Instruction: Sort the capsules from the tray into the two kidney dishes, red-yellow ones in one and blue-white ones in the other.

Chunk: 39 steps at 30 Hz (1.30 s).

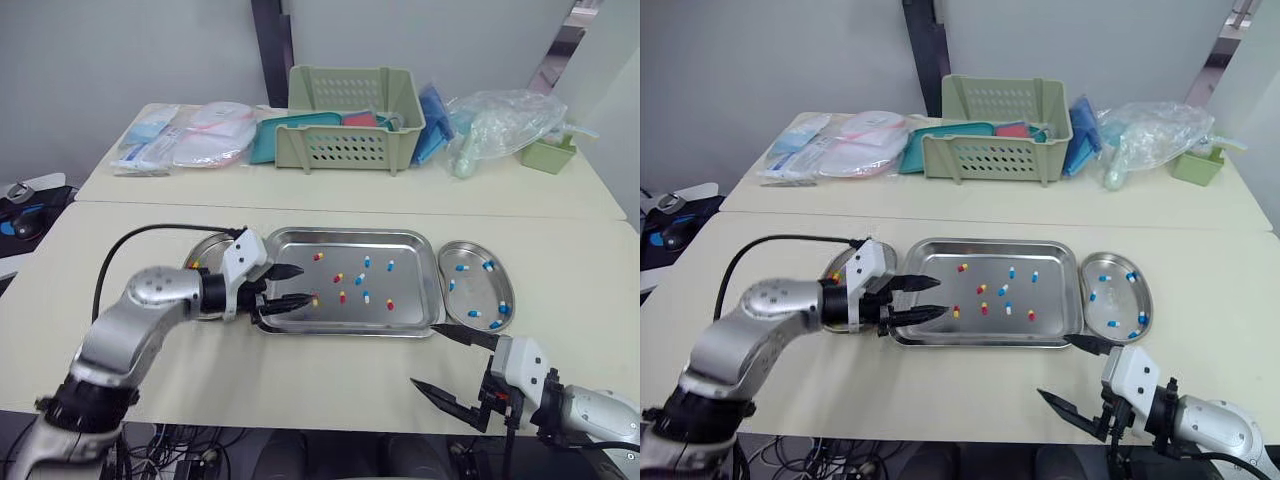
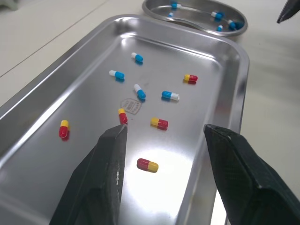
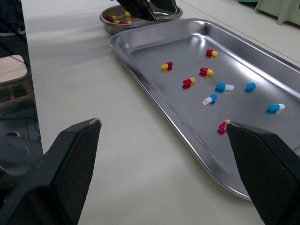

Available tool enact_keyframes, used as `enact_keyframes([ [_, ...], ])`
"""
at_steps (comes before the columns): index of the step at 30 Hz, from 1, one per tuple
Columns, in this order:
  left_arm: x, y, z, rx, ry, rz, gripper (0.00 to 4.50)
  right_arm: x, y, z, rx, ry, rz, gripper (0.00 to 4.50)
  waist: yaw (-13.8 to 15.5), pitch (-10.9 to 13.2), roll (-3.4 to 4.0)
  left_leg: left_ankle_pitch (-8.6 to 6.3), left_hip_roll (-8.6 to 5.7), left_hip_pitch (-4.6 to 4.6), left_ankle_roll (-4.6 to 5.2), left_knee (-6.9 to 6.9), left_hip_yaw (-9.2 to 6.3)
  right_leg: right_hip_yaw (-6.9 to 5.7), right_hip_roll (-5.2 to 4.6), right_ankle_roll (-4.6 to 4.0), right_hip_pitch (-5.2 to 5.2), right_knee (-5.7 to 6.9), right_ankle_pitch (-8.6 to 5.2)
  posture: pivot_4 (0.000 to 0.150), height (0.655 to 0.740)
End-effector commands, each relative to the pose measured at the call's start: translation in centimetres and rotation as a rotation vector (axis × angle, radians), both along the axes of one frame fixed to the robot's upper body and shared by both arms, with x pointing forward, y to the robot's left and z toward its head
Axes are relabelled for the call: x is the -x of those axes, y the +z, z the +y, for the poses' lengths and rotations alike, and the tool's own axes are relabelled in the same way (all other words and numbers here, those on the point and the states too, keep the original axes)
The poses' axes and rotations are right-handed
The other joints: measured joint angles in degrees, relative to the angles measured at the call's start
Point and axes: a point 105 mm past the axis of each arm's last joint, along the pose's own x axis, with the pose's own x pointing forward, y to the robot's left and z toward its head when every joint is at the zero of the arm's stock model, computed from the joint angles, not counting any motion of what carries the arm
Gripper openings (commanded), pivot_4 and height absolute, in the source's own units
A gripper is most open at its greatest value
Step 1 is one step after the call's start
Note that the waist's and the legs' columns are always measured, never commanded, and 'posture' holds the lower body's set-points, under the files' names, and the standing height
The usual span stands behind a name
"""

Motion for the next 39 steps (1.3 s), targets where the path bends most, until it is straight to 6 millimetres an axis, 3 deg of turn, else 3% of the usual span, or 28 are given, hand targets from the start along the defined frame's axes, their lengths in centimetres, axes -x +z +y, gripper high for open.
enact_keyframes([
  [1, -0.7, -0.2, 0.1, -0.087, -0.077, -0.013, 2.65, 0.2, 1.0, 0.6, -0.017, 0.017, -0.029, 4.50, 0.0, 0.0, 0.01, 0.00, 0.00, -0.02, 0.00, 0.00, 0.00, 0.00, 0.00, 0.00, -0.02, -0.01, 0.00, 0.150, 0.7400],
  [7, -1.1, -1.2, -0.7, -0.140, -0.133, -0.010, 2.65, 0.2, 1.2, 0.8, -0.026, 0.016, -0.022, 4.50, -0.1, 0.0, 0.00, 0.00, 0.00, -0.08, 0.00, 0.02, -0.04, -0.02, 0.01, 0.00, -0.05, 0.01, 0.00, 0.150, 0.7400],
  [10, -1.2, -1.7, -0.9, -0.150, -0.149, -0.021, 2.11, 0.2, 1.3, 0.9, -0.032, 0.015, -0.018, 4.50, -0.1, 0.0, 0.00, 0.00, 0.00, -0.10, 0.00, 0.04, -0.07, -0.05, 0.01, 0.00, -0.05, 0.02, 0.00, 0.150, 0.7400],
  [20, -1.9, -3.9, -1.1, -0.170, -0.156, -0.041, 2.11, 0.1, 1.6, 1.0, -0.038, 0.015, -0.008, 4.50, -0.1, 0.0, 0.00, 0.00, 0.00, -0.12, 0.00, 0.06, -0.10, -0.07, 0.00, 0.00, -0.05, 0.02, 0.00, 0.150, 0.7400],
  [39, -3.0, -6.0, -1.8, -0.178, -0.182, -0.029, 2.11, 0.5, 1.8, 1.2, -0.040, 0.006, 0.002, 4.50, -0.1, 0.0, 0.00, 0.01, -0.01, -0.12, 0.00, 0.08, -0.14, -0.12, 0.00, 0.00, -0.04, 0.02, 0.00, 0.150, 0.7400],
])
